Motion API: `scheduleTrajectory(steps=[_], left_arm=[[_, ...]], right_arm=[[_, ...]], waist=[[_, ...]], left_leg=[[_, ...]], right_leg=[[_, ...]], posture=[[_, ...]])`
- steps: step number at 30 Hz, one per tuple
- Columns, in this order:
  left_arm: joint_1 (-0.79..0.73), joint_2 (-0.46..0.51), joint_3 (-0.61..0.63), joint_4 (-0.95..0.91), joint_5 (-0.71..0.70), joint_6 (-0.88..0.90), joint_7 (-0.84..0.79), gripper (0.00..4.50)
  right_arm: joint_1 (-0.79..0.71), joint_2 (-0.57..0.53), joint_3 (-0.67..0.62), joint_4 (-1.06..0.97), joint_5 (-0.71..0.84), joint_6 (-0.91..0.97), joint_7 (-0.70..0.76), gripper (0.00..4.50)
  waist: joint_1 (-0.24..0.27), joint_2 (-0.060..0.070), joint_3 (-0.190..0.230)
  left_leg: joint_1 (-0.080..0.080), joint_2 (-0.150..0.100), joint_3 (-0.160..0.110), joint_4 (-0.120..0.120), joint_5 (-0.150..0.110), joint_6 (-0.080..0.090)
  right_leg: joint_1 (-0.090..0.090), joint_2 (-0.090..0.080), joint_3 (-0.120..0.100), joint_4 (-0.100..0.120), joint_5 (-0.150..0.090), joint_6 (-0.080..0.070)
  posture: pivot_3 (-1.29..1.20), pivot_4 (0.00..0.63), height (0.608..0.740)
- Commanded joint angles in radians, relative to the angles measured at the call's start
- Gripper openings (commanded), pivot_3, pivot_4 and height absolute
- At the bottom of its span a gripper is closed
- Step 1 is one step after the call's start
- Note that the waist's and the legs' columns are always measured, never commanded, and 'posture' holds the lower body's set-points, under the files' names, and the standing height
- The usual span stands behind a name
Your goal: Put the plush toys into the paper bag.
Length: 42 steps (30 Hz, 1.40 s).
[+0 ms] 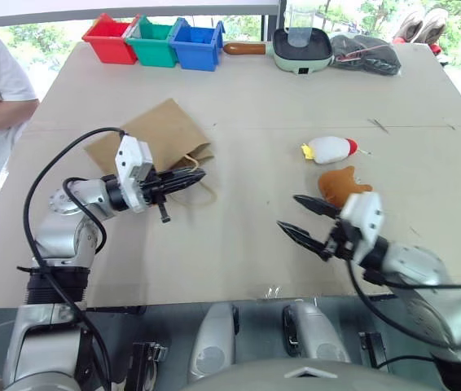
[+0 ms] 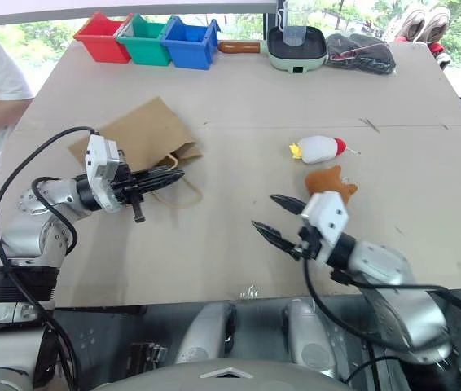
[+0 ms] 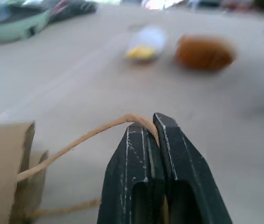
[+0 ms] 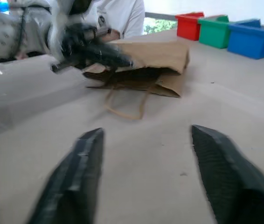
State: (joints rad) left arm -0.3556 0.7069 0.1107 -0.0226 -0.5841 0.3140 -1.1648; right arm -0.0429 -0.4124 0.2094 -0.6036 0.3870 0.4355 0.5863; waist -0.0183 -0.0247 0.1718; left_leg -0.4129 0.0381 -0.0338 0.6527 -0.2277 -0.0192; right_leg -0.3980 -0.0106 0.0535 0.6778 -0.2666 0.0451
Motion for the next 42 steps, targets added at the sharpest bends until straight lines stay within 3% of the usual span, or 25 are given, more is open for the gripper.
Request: scheduleTrajectory(steps=[1, 2, 3, 14, 21, 26, 31, 34, 42], left_arm=[[0.0, -0.008, 0.022, -0.121, -0.09, 0.104, 0.038, 0.0], [-0.005, -0.016, 0.021, -0.15, -0.118, 0.136, 0.05, 0.0], [-0.011, -0.022, 0.022, -0.172, -0.137, 0.16, 0.062, 0.0], [-0.093, -0.125, 0.072, -0.262, -0.319, 0.368, 0.299, 0.0], [-0.113, -0.224, 0.153, -0.312, -0.57, 0.512, 0.538, 0.0], [-0.143, -0.238, 0.184, -0.288, -0.689, 0.558, 0.649, 0.0], [-0.19, -0.199, 0.189, -0.228, -0.71, 0.588, 0.663, 0.0], [-0.189, -0.173, 0.18, -0.193, -0.685, 0.598, 0.639, 0.0], [-0.187, -0.154, 0.145, -0.154, -0.631, 0.597, 0.574, 0.0]], right_arm=[[-0.101, 0.057, 0.077, 0.123, -0.069, -0.016, -0.016, 0.73], [-0.157, 0.086, 0.112, 0.211, -0.102, -0.039, -0.006, 0.27], [-0.208, 0.12, 0.135, 0.296, -0.125, -0.06, -0.002, 0.12], [-0.498, 0.389, 0.198, 0.853, -0.268, -0.263, -0.005, 0.12], [-0.573, 0.448, 0.187, 1.025, -0.374, -0.346, -0.086, 0.12], [-0.61, 0.472, 0.2, 1.137, -0.427, -0.414, -0.089, 0.12], [-0.615, 0.452, 0.178, 1.136, -0.42, -0.421, -0.036, 0.12], [-0.559, 0.387, 0.155, 0.975, -0.359, -0.326, 0.06, 0.12], [-0.479, 0.285, 0.122, 0.676, -0.305, -0.113, 0.109, 0.12]], waist=[[-0.001, 0.0, 0.0], [-0.002, 0.0, 0.0], [-0.003, 0.0, 0.0], [0.001, 0.0, 0.0], [0.0, 0.0, 0.0], [-0.002, 0.0, 0.0], [-0.004, 0.0, 0.0], [-0.001, 0.0, 0.0], [0.0, 0.0, 0.0]], left_leg=[[0.0, 0.0, 0.0, 0.0, 0.0, 0.0], [0.0, 0.0, 0.0, 0.0, 0.0, 0.0], [0.0, 0.0, 0.0, 0.0, 0.0, 0.0], [-0.001, 0.0, -0.001, 0.0, 0.0, 0.0], [-0.001, 0.0, -0.001, 0.0, 0.0, 0.0], [-0.001, 0.0, -0.002, 0.0, 0.0, 0.0], [-0.001, -0.001, -0.001, 0.0, 0.0, -0.001], [-0.001, -0.001, -0.002, 0.0, 0.0, -0.001], [-0.001, -0.001, -0.002, 0.0, 0.0, -0.001]], right_leg=[[0.0, 0.0, 0.0, 0.0, 0.0, 0.0], [0.0, 0.001, 0.0, 0.0, 0.0, 0.0], [0.0, 0.001, 0.0, 0.0, 0.0, 0.0], [-0.002, 0.0, -0.001, 0.0, 0.0, 0.0], [-0.002, 0.0, -0.001, 0.001, 0.0, 0.0], [-0.002, 0.0, -0.001, 0.001, 0.0, 0.0], [-0.001, 0.0, -0.001, 0.001, 0.001, 0.0], [-0.002, 0.0, -0.001, 0.001, 0.001, 0.0], [-0.002, 0.0, -0.001, 0.001, 0.0, 0.0]], posture=[[0.0, 0.15, 0.74], [0.0, 0.15, 0.74], [0.0, 0.15, 0.74], [0.0, 0.15, 0.74], [0.0, 0.15, 0.74], [0.0, 0.15, 0.74], [0.0, 0.15, 0.74], [0.0, 0.15, 0.74], [0.0, 0.15, 0.74]])
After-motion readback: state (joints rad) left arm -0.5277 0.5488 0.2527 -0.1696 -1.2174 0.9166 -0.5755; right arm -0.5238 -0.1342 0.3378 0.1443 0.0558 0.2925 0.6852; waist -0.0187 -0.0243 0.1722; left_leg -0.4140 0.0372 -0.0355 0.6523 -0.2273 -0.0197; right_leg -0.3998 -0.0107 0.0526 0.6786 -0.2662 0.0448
